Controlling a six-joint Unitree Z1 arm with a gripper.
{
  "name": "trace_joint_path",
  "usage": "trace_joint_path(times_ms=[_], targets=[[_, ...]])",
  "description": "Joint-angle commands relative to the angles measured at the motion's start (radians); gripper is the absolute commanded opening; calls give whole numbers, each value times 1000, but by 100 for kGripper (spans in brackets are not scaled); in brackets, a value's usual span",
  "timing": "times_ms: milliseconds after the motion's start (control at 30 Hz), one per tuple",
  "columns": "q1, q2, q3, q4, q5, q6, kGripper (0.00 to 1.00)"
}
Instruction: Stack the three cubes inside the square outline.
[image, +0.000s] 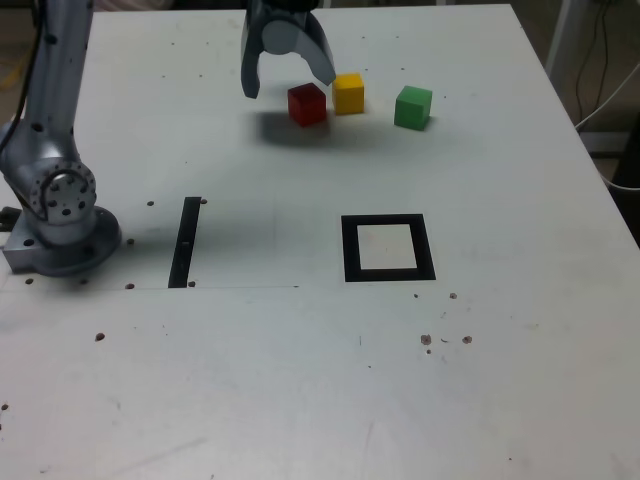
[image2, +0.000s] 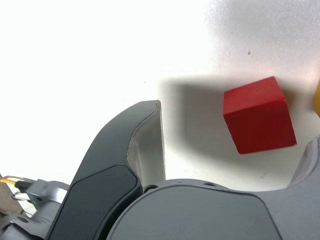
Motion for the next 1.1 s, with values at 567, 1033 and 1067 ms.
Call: trace_joint_path(times_ms=[567,1033,1067], targets=[[20,-20,0,-65,-1,304,99],[20,-33,26,-123,5,344,99],[20,-35,31,-129,6,346,99]])
